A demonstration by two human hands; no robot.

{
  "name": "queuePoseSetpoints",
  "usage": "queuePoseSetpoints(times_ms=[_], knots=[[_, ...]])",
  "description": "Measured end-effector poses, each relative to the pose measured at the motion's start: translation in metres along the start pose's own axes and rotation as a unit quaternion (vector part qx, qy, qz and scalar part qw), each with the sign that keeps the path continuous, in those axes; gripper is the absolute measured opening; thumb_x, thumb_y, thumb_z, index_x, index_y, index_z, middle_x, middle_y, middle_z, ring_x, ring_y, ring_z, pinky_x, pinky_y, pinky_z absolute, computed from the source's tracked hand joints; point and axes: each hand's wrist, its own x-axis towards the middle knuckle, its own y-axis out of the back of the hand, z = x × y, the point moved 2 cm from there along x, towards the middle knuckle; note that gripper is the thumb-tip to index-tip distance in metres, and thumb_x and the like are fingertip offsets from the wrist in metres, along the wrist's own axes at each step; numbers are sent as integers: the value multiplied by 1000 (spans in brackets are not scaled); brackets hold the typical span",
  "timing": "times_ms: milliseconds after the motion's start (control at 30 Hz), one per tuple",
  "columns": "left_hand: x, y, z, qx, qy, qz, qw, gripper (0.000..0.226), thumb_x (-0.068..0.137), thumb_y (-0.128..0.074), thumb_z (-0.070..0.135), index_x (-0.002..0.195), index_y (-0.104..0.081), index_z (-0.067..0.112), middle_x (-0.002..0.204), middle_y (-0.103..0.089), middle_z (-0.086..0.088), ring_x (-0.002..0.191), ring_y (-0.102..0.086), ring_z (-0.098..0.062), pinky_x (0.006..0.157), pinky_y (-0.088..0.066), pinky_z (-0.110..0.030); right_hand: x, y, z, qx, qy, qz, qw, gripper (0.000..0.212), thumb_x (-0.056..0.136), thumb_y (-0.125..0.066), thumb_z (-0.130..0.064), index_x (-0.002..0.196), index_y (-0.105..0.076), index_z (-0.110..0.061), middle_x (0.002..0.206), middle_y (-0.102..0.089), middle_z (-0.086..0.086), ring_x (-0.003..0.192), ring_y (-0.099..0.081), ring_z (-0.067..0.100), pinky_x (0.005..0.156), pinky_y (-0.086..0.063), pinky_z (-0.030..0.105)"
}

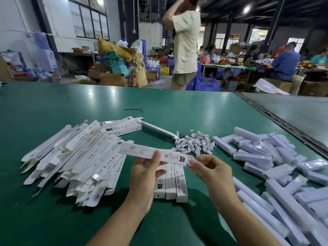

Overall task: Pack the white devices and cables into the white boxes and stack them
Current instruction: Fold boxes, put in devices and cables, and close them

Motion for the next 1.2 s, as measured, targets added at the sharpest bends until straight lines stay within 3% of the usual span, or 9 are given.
queuePoseSetpoints(times_ms=[300,433,600,667,767,900,967,1100,1200], knots=[[3,2,-6,21,-10,-15,1000,45,83,-62,37,111,-60,3,104,-74,-11,95,-71,-22,68,-55,-23,-4,-5,-1,-115,4,-97,989,22,87,-68,-4,105,-69,-17,85,-77,0,75,-69,2,70,-52,15],[6,6,-6,36,-35,7,999,42,77,-65,44,105,-64,13,99,-76,-6,91,-72,-19,68,-55,-21,-5,-7,-2,-155,-32,-147,976,39,80,-68,-28,119,-67,-36,99,-75,-5,86,-62,5,79,-40,30],[8,8,-8,31,-29,6,999,43,78,-63,48,104,-63,14,99,-75,-5,91,-73,-18,66,-54,-21,-8,-8,-3,-19,-87,-258,962,62,73,-66,-17,132,-56,-32,101,-72,8,60,-46,14,64,-42,25],[8,7,-7,24,-27,4,999,48,78,-62,50,108,-61,13,95,-76,-5,88,-73,-19,65,-55,-21,-13,-11,-4,-13,-79,-281,957,65,69,-68,-17,132,-56,-30,83,-73,11,51,-43,17,56,-42,24],[8,7,-8,38,-46,2,998,58,78,-62,50,126,-49,21,93,-75,-9,81,-74,-21,64,-56,-25,-17,-14,-6,-116,16,-237,964,34,80,-72,-12,111,-72,-26,60,-64,12,43,-44,20,47,-42,24],[12,7,-13,49,-27,-26,998,86,83,-54,45,152,-3,49,94,-77,-3,88,-75,-24,73,-59,-36,-19,-11,-6,-317,218,-181,905,12,82,-73,-30,91,-79,-26,55,-57,-7,49,-38,4,51,-35,20],[10,6,-14,39,-13,-74,996,73,86,-51,42,146,-12,57,94,-77,3,91,-73,-22,75,-59,-35,-20,-10,-9,-320,268,-168,893,14,77,-73,-34,84,-79,-23,61,-61,-2,52,-45,8,51,-38,24],[2,2,-15,149,-53,-163,974,52,93,-46,41,139,-34,62,66,-56,13,61,-52,-3,60,-45,-14,-21,-12,-7,-317,292,-146,891,9,81,-78,-21,75,-71,-20,69,-67,-6,58,-58,7,54,-49,28],[-2,3,-13,259,-100,-178,944,40,98,-42,43,132,-45,65,77,-62,20,69,-56,0,69,-46,-13,-18,-8,-6,-288,265,-105,914,15,83,-77,-13,75,-68,-22,66,-66,-4,56,-58,7,53,-47,24]])
